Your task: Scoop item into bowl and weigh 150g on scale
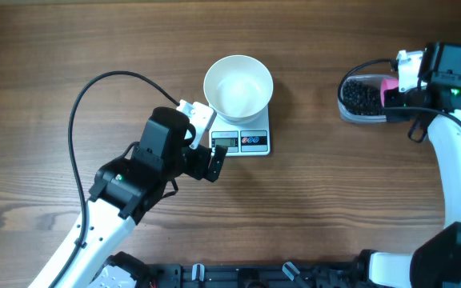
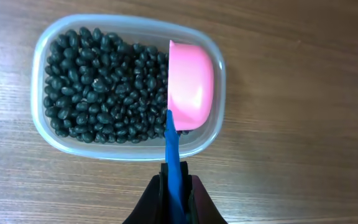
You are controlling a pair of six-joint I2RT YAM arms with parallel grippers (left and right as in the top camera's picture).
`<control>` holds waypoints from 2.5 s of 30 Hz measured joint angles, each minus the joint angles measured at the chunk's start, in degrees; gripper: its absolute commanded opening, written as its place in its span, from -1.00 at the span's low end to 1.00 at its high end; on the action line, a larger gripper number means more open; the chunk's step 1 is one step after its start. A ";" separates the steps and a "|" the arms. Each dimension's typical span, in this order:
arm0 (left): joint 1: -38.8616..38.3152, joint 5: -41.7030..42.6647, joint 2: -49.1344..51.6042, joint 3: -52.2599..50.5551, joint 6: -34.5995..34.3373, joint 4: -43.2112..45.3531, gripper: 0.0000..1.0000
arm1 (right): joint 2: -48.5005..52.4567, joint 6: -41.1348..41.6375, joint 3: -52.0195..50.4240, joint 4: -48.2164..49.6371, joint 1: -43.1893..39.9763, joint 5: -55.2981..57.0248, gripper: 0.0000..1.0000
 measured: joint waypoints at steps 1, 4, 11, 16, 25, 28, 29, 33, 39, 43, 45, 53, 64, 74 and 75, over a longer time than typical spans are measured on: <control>0.00 0.00 0.00 0.00 0.00 0.00 1.00 | 0.63 -0.20 0.00 -0.15 0.00 0.00 -0.91; 0.00 0.00 0.00 0.00 0.00 0.00 1.00 | 2.05 -0.59 0.00 0.04 0.00 -0.04 -0.91; 0.00 0.00 0.00 0.00 0.00 0.00 1.00 | 2.62 -1.27 0.00 -1.11 0.00 -6.36 -0.91; 0.00 0.00 0.00 0.00 0.00 0.00 1.00 | 2.84 -2.75 0.00 -1.70 -0.39 -9.05 -0.91; 0.00 0.00 0.00 0.00 0.00 0.00 1.00 | 4.04 -5.97 0.00 -3.80 -8.46 -19.82 -0.92; 0.00 0.00 0.00 0.00 0.02 0.00 1.00 | 4.94 -5.99 0.00 -4.26 -9.38 -21.90 -0.91; 0.00 0.00 0.00 0.00 0.02 0.00 1.00 | 5.18 -5.99 0.00 -4.24 -9.38 -23.04 -0.91; 0.00 0.00 0.00 0.00 0.02 0.00 1.00 | 5.40 -5.97 0.00 -4.74 -9.38 -24.59 -0.91; 0.00 0.00 0.00 0.00 0.02 0.00 1.00 | 5.62 -5.97 0.00 -4.85 -9.68 -26.60 -0.91; 0.00 0.00 0.00 0.00 0.02 0.00 1.00 | 5.73 -5.97 0.00 -4.85 -9.75 -27.08 -0.92; 0.00 0.00 0.00 0.00 0.02 0.00 1.00 | 5.73 -6.19 0.00 -4.85 -9.75 -27.71 -0.91; 0.00 0.00 0.00 0.00 0.02 0.00 1.00 | 5.92 -6.86 0.00 -5.40 -9.79 -29.68 -0.91; 0.00 0.00 0.00 0.00 0.02 0.00 1.00 | 8.55 -7.21 0.00 -6.86 -15.74 -37.48 -0.91; 0.00 0.00 0.00 0.00 0.02 0.00 1.00 | 8.94 -5.66 0.00 -6.78 -16.02 -39.69 -0.91; 0.00 0.00 0.00 0.00 0.02 0.00 1.00 | 8.94 -5.68 0.00 -6.78 -16.02 -39.69 -0.92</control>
